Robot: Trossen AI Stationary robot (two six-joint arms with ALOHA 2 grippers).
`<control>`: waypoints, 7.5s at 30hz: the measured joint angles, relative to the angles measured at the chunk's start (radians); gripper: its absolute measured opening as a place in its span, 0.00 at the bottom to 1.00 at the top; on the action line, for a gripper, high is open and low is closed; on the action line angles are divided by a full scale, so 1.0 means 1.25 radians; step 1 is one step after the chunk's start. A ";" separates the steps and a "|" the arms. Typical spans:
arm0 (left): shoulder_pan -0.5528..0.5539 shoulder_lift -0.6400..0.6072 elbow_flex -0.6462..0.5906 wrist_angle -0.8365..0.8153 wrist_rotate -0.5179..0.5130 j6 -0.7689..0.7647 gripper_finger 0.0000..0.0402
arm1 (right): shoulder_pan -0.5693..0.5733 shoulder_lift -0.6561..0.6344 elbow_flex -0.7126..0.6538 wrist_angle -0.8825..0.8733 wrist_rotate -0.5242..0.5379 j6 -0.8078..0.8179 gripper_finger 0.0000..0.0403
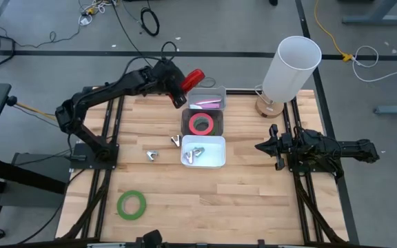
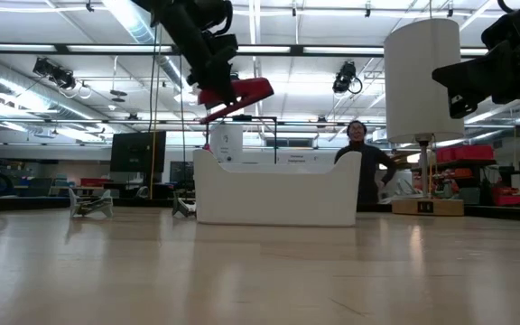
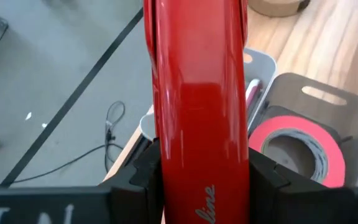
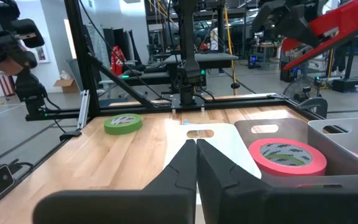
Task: Pick and place Stapler, Stapler remover, tape
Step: Put the red stapler in the gray bin, then put the blue staple remover in the white bin
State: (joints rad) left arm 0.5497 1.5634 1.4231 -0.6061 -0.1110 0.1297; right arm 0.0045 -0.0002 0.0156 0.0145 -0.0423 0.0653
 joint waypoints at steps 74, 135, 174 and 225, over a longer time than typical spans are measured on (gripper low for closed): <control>0.062 0.540 0.371 -0.068 0.170 0.374 0.41 | 0.000 0.000 0.000 0.000 0.000 0.000 0.03; 0.011 0.511 0.692 -0.410 0.197 0.156 0.71 | 0.000 0.000 0.000 0.000 0.000 0.000 0.03; -0.140 -0.021 0.019 -0.248 0.189 0.009 0.71 | 0.000 0.000 0.000 0.000 0.000 0.000 0.03; -0.167 -0.167 -0.567 -0.049 0.297 0.371 0.71 | 0.000 0.000 0.000 0.000 0.000 0.000 0.03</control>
State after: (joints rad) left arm 0.3412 1.3548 0.7149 -0.6669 0.2600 0.5938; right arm 0.0044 -0.0002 0.0158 0.0147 -0.0422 0.0654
